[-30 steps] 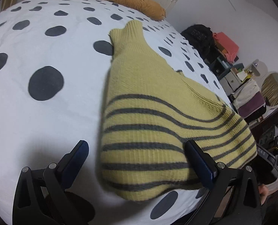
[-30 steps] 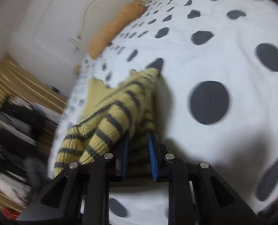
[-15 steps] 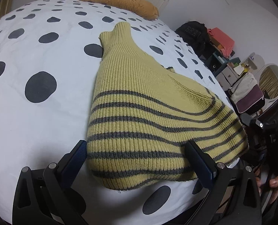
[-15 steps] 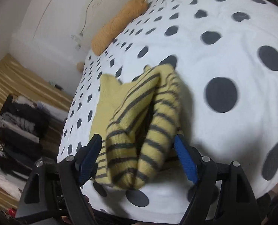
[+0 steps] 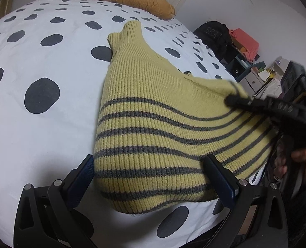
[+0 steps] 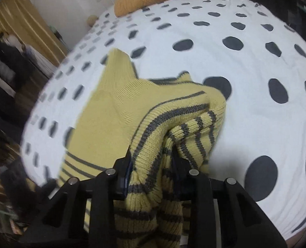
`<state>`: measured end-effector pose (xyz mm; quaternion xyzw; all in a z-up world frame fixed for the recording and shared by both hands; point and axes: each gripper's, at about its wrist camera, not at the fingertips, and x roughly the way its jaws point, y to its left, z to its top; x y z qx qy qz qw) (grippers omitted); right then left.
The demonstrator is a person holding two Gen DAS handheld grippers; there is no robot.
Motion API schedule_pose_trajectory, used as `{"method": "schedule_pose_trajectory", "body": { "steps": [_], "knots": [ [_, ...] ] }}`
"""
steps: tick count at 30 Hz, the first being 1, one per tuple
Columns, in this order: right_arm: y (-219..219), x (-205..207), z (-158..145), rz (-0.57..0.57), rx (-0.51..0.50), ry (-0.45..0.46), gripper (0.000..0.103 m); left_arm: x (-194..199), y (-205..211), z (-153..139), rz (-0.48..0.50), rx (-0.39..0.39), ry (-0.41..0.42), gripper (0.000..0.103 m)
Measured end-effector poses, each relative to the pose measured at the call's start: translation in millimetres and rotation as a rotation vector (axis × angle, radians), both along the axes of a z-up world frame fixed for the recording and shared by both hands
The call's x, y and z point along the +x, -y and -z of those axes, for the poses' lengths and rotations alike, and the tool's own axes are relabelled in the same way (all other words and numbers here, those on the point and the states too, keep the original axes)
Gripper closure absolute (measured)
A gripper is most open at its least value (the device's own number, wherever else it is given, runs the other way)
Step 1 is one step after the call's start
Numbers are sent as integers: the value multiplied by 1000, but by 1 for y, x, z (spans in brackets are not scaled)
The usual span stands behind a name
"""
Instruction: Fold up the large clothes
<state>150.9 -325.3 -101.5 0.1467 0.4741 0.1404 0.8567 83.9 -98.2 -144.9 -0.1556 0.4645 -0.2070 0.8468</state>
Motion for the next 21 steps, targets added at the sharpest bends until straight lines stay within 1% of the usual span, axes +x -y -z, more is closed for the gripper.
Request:
{"method": "schedule_pose_trajectory", "body": {
  "steps": [2, 4, 5, 6, 7, 8, 9, 11, 12, 13, 14, 15, 16, 17, 18, 20, 21],
  "knots": [
    [-2, -2, -22, -55, 72, 72, 73, -1, 0, -2, -8, -5, 6, 1],
    [-6, -4, -46, -114, 147, 145, 74, 0, -3, -4, -23, -48, 11, 0],
    [-9, -5, -57, -142, 150, 181, 74, 0, -5, -5, -32, -68, 13, 0],
    [-8, -4, -62, -146, 141, 207, 74, 1, -5, -5, -40, -80, 17, 0],
    [-4, 0, -58, -131, 142, 199, 74, 3, -3, -5, -42, -67, 19, 0],
    [5, 8, -47, -112, 157, 164, 74, 5, 2, -3, -36, -45, 22, 0],
    [17, 14, -28, -71, 163, 124, 74, 6, 8, 0, -26, -17, 27, 0],
    [40, 23, 23, -7, 170, 8, 74, 6, 19, 6, -6, 18, 23, 0],
    [52, 22, 50, 25, 217, -52, 74, 6, 22, 8, -1, 20, 19, 0],
    [63, 15, 67, 44, 292, -62, 74, 5, 26, 10, 3, 23, 14, 0],
    [73, 7, 73, 64, 365, -41, 72, 3, 27, 12, 6, 27, 17, 0],
    [79, 0, 72, 77, 403, -40, 68, 1, 28, 12, 9, 39, 24, 0],
    [82, -6, 66, 93, 401, -49, 62, 0, 28, 12, 11, 49, 28, 0],
    [83, -11, 55, 114, 378, -48, 58, 0, 28, 13, 14, 59, 28, 0],
    [83, -17, 38, 139, 322, -21, 52, 1, 27, 13, 15, 58, 23, 0],
    [77, -23, -1, 156, 195, 83, 52, 3, 24, 15, 20, 45, 12, 0],
    [72, -20, -20, 142, 157, 136, 52, 3, 23, 15, 22, 47, 14, 0]
  ]
}}
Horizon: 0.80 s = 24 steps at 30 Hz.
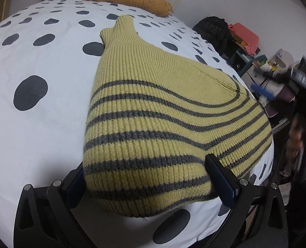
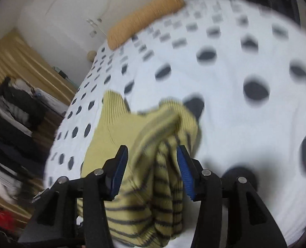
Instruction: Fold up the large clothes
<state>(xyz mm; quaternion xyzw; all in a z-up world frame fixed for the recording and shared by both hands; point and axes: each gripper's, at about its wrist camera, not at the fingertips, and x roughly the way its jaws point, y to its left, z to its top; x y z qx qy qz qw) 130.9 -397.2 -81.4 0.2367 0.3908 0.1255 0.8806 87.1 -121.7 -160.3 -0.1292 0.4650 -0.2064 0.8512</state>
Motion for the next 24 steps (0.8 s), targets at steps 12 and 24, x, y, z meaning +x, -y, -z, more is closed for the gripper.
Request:
{"method": "schedule_pose_trajectory", "body": {
  "steps": [12, 24],
  "knots": [
    [-9, 109, 98, -25, 153, -293, 103, -2, 3, 2, 32, 37, 23, 0],
    [-61, -21, 34, -98, 62, -117, 103, -1, -5, -5, 18, 36, -10, 0]
  ]
}}
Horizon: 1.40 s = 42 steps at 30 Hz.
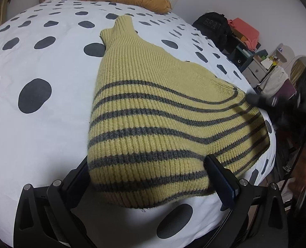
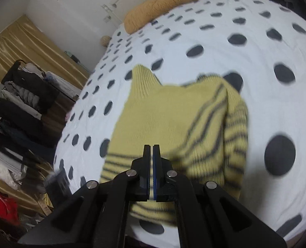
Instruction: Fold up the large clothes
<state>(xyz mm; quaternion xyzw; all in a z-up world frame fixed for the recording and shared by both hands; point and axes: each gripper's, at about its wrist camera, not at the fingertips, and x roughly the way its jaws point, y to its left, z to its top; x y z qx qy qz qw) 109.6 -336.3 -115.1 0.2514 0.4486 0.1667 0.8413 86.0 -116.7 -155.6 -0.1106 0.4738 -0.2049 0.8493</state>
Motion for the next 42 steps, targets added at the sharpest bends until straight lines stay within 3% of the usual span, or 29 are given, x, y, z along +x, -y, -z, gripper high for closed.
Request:
{"method": "schedule_pose_trajectory", "body": {
  "steps": [3, 4, 6, 9, 13, 16, 18, 19, 21, 22, 23, 26, 27, 28, 29, 31, 33, 36, 38, 40, 42],
  "knots": [
    [11, -9, 43, 79, -63, -84, 103, -5, 2, -2, 15, 2, -8, 0],
    [22, -12, 54, 110, -20, -82, 103, -6, 2, -5, 18, 2, -6, 2],
    [33, -22, 56, 144, 38, -65, 103, -14, -3, -21, 8, 10, 33, 4],
    [32, -31, 49, 162, -36, -43, 103, -20, -15, -52, -25, -4, 110, 4],
    [24, -56, 50, 199, -59, -28, 103, -18, -10, -74, 27, -59, 155, 2],
    [6, -68, 53, 203, -128, -28, 103, -9, 12, -60, 99, -24, 132, 3],
    [4, -72, 62, 208, -151, -29, 103, -3, 24, -39, 76, 100, 134, 4],
    [5, -72, 65, 208, -134, -35, 103, -1, 27, -27, 49, 209, 138, 7],
    [6, -74, 64, 214, -130, -38, 103, 6, 3, -4, 23, 75, 47, 9],
    [5, -73, 64, 209, -135, -37, 103, 9, -7, 0, 6, 14, 0, 12],
    [4, -74, 64, 206, -135, -33, 103, 8, -14, -3, 8, -30, -29, 23],
    [-1, -74, 60, 209, -172, -25, 103, -12, -22, -45, -29, -39, 58, 43],
    [0, -74, 59, 213, -177, -21, 103, -19, -19, -60, -17, -17, 104, 59],
    [1, -74, 59, 217, -170, -22, 103, -25, -12, -73, 26, -17, 144, 81],
    [3, -74, 60, 219, -153, -23, 103, -27, -4, -81, 104, -78, 137, 87],
    [3, -74, 61, 214, -134, -21, 103, -30, 13, -81, 179, -131, 107, 87],
    [0, -76, 60, 222, -153, -15, 103, -25, 34, -70, 235, -80, 104, 95],
    [1, -77, 60, 235, -142, -18, 103, -4, 28, -28, 156, -12, -18, 102],
    [-1, -77, 61, 227, -137, -21, 103, 4, 6, -8, 131, -69, -57, 102],
    [-6, -76, 61, 219, -149, -22, 103, 1, -1, -5, 124, -84, -55, 101],
    [-10, -75, 58, 218, -183, -22, 103, -7, 4, -9, 121, -25, -3, 102]
  ]
}}
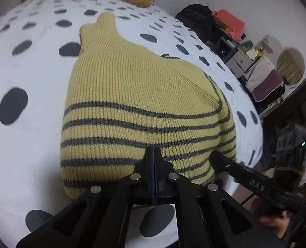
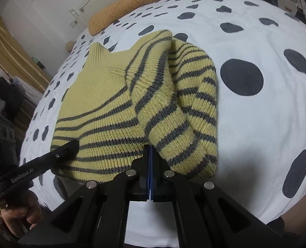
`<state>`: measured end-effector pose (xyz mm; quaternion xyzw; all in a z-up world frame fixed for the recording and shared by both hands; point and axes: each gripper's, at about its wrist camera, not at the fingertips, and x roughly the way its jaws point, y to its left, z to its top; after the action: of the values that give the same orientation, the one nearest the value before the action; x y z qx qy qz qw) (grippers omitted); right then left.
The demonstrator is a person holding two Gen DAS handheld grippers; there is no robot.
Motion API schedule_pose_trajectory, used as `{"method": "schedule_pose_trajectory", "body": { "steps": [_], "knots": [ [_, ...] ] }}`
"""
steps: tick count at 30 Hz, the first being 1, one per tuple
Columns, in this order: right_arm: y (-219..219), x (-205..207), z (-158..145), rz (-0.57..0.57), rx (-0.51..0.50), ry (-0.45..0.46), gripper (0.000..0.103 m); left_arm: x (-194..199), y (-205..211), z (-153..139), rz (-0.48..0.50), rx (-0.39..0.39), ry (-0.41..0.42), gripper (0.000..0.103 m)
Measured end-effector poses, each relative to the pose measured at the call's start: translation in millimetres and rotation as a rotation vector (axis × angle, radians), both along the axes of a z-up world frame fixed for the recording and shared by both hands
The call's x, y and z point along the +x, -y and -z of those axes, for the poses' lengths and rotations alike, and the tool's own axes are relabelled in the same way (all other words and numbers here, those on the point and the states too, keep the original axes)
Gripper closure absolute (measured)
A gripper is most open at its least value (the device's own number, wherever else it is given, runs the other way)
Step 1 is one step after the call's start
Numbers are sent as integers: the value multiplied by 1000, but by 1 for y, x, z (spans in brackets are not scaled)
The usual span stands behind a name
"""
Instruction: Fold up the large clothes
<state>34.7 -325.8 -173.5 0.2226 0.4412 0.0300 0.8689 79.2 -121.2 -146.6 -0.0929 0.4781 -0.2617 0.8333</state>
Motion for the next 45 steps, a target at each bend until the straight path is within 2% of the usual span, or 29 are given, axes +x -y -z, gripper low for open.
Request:
{"method": "schedule_pose_trajectory", "body": {
  "steps": [2, 5, 7, 10, 12, 16, 18, 23, 27, 29, 31, 32, 33, 35, 37, 39, 42, 44, 45],
  "knots": [
    [-3, -2, -8, 14, -27, 3, 103, -7, 6, -11, -6, 34, 36, 102],
    [-17, -12, -32, 17, -116, 61, 103, -26, 12, -48, -29, 119, 159, 102],
    [-26, -14, -46, 16, -171, 86, 103, -32, 8, -63, -69, 165, 199, 102],
    [-34, -9, -51, 19, -217, 83, 103, -27, -2, -62, -126, 224, 181, 102],
    [-35, -1, -43, 16, -233, 46, 103, -19, -4, -47, -126, 234, 133, 102],
    [-33, 9, -15, 1, -274, -22, 103, -14, 9, -28, -119, 278, 160, 102],
    [-32, 9, -12, -8, -280, -17, 103, -10, 14, -24, -123, 290, 173, 102],
    [-32, 12, -16, -7, -289, -24, 103, -11, 15, -30, -141, 297, 172, 102],
    [-41, 1, -33, 8, -325, 2, 102, -22, 10, -42, -160, 302, 170, 102],
    [-45, -5, -43, 9, -336, 4, 93, -28, 8, -46, -160, 297, 159, 91],
    [-50, -11, -53, 10, -355, 11, 67, -35, 5, -51, -172, 288, 144, 33],
    [-53, -15, -58, 13, -367, 19, 59, -39, 3, -54, -180, 281, 149, 25],
    [-56, -19, -63, 15, -377, 29, 51, -45, 1, -59, -186, 275, 162, 25],
    [-61, -26, -71, 12, -398, 47, 50, -52, -1, -66, -190, 275, 166, 25],
    [-64, -30, -76, 12, -407, 33, 39, -58, -5, -70, -195, 267, 161, 23],
    [-68, -35, -78, 14, -415, 25, 33, -61, -13, -73, -222, 262, 151, 21],
    [-66, -38, -80, -19, -387, 76, 33, -57, -25, -73, -260, 259, 147, 18],
    [-54, -32, -80, 9, -386, 79, 33, -48, -34, -70, -270, 257, 133, 18],
    [-43, -28, -80, 26, -361, 84, 33, -39, -43, -69, -275, 227, 122, 18]
  ]
}}
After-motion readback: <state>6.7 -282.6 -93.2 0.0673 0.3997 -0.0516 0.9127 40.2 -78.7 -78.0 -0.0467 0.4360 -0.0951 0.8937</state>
